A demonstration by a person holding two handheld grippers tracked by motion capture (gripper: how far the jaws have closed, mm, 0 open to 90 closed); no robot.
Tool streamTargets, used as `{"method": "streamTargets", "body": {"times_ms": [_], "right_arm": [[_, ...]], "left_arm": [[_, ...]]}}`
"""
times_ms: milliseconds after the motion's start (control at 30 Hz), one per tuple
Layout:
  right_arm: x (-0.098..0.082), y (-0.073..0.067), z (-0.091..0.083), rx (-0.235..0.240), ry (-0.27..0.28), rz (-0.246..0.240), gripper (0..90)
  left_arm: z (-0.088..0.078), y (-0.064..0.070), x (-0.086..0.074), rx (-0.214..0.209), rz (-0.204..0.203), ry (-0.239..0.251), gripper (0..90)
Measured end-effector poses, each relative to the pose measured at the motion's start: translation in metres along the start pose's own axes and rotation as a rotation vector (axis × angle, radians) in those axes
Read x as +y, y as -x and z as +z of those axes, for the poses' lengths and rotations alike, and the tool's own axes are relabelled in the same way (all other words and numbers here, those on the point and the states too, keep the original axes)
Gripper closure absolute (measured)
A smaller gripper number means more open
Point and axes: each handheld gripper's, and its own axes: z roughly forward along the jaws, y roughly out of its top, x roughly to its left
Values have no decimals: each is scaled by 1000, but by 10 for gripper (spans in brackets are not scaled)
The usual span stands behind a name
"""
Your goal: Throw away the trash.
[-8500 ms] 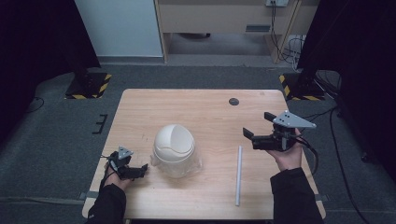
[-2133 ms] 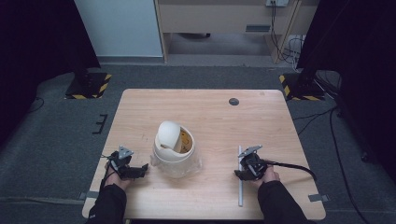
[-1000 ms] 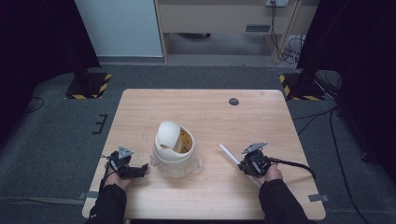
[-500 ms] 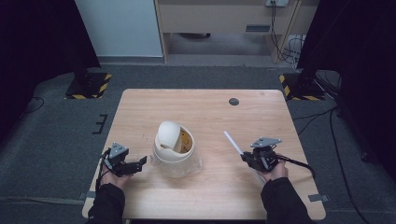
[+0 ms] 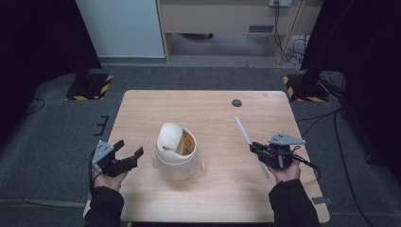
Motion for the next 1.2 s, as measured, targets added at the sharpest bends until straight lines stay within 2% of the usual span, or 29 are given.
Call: {"method": "streamTargets", "body": {"times_ms": [167,200,233,367,500,700,767,933,1000,1033,1067,1200], "right_arm": [[7,-1,-6,13,52,6,790],[7,-1,-6,13,52,6,790],[11,0,-10,16,76,5,790],[16,1,-15,18,107,6,790],[24,5,-26,17,162,19,790],[30,4,-31,33,200,25,790],[36,2,-31,51,210,21,790],[46,-2,-32,71,241,15,790],[52,-6,-34,88,264,9,789],[52,-6,-34,88,264,9,789],[56,-8,-35,98,273,3,790],[60,-12,-37,109,289,-9,789]], "left_arm": [[-9,3,11,-3,1,59,109],[-9,3,11,-3,1,59,109],[-12,6,16,-8,7,85,109],[-16,11,24,-33,-2,112,109],[-21,15,35,-48,2,139,109],[-26,22,46,-78,-2,169,109],[-28,28,53,-100,-14,188,108],[-30,39,64,-133,-6,211,103],[-30,49,72,-157,8,230,103],[-30,49,72,-157,8,230,104],[-29,56,77,-171,24,235,104],[-25,66,83,-200,31,248,107]]}}
